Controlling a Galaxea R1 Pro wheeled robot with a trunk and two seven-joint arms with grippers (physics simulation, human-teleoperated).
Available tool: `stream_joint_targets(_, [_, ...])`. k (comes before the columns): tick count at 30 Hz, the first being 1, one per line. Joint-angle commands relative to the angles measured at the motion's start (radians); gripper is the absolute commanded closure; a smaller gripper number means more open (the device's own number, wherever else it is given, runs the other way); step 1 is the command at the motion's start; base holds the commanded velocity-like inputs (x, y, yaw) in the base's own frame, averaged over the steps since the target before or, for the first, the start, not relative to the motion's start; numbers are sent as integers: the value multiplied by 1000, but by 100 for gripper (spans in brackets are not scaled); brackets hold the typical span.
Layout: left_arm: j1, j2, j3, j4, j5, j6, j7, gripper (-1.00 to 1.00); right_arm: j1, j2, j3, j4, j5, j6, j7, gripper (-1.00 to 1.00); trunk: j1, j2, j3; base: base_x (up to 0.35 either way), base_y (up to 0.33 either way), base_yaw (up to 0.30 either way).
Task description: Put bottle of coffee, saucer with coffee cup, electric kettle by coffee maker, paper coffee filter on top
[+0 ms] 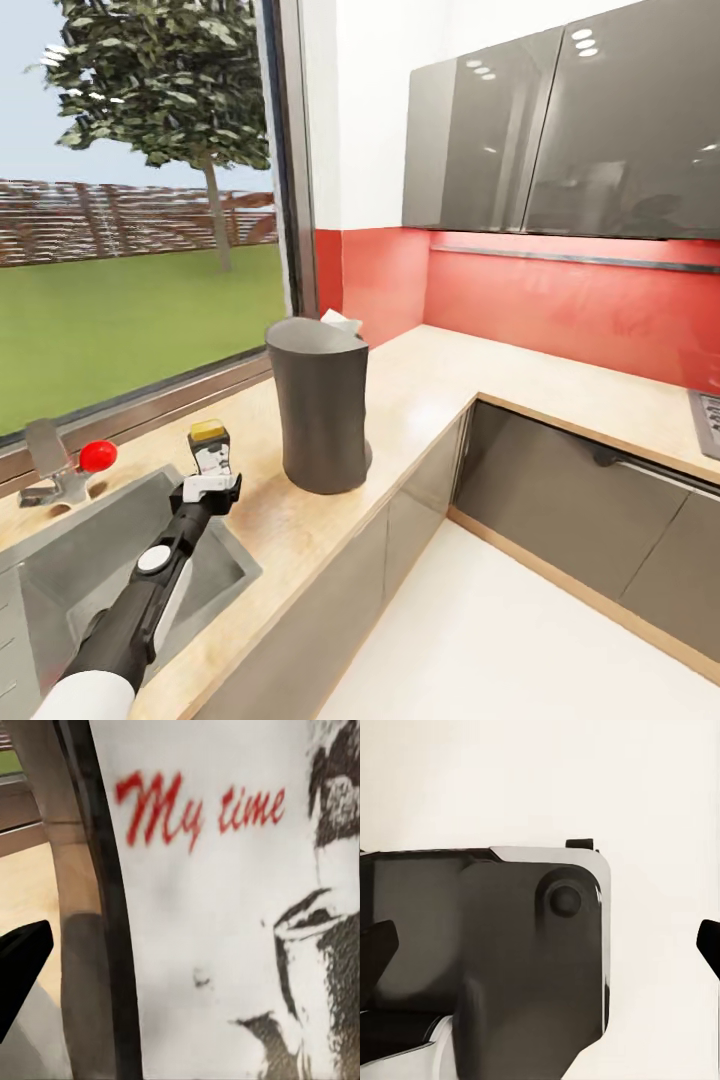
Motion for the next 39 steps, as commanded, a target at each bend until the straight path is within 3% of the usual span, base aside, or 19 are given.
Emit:
stream_joint_targets(1, [-1, -1, 3, 0, -6, -3, -5, 100, -1, -1, 8, 1, -10, -4, 3, -100, 1, -2, -2, 289, -124, 0])
stream_joint_targets(12, [-1, 3, 9, 2, -10, -2, -2, 100, -1, -1, 8, 1, -10, -4, 5, -100, 1, -2, -2, 279, -153, 2])
stream_joint_targets(22, [43, 9, 10, 2, -10, -3, 65, 100, -1, -1, 8, 1, -10, -4, 6, -100, 1, -2, -2, 56, -20, 126])
stream_joint_targets(28, [48, 8, 47, 1, -9, -3, 66, 100, -1, -1, 9, 1, -10, -4, 6, -100, 1, -2, -2, 101, 0, 6])
stream_joint_targets(39, [50, 4, 54, 2, -13, -3, 65, 100, -1, -1, 9, 1, -10, -4, 6, -100, 1, -2, -2, 156, 0, 0])
